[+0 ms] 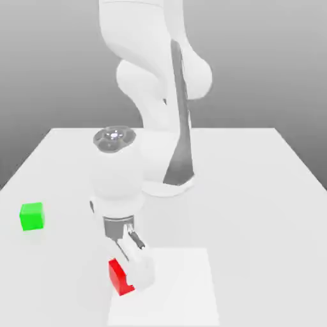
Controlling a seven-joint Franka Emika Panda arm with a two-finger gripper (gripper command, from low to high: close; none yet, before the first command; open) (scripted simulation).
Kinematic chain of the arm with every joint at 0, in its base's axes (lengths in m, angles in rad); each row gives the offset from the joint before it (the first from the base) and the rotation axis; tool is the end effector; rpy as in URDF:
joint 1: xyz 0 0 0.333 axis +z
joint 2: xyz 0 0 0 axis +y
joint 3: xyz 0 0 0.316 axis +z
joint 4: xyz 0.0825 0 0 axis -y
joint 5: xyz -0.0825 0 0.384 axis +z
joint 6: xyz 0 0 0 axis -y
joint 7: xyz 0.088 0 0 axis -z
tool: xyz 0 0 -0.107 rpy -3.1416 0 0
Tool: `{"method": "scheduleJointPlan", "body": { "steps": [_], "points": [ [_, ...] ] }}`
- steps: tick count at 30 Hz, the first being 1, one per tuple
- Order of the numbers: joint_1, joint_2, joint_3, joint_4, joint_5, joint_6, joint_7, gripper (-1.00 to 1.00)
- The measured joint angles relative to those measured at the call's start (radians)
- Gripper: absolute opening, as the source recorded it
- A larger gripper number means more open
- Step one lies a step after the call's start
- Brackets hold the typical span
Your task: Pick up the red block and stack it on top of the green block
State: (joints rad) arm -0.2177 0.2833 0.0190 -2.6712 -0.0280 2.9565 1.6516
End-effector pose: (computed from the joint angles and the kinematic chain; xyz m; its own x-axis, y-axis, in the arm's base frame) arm 0.4007 -0.0781 0.1446 -0.2501 -0.9682 -0.0003 -0.9682 0.2501 -0.0021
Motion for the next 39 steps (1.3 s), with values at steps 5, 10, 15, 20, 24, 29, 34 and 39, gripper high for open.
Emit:
{"method": "scheduleJointPlan", "body": {
  "steps": [5, 10, 15, 20, 24, 29, 34, 39],
  "points": [
    [-0.006, -0.132, 0.009, -0.02, 0.012, -0.113, -0.009, -1.0],
    [-0.1, -0.246, -0.039, -0.039, -0.001, -0.203, 0.0, -1.0],
    [-0.252, -0.297, -0.113, -0.053, -0.033, -0.234, 0.022, -1.0],
    [-0.396, -0.34, -0.188, -0.066, -0.046, -0.262, 0.03, -1.0],
    [-0.493, -0.369, -0.253, -0.078, -0.044, -0.282, 0.028, -1.0],
    [-0.545, -0.35, -0.309, -0.082, -0.001, -0.266, -0.004, -1.0],
    [-0.525, -0.254, -0.31, -0.076, 0.088, -0.18, -0.067, -1.0],
    [-0.542, -0.154, -0.281, -0.075, 0.161, -0.086, -0.12, 1.0]
  ]
}}
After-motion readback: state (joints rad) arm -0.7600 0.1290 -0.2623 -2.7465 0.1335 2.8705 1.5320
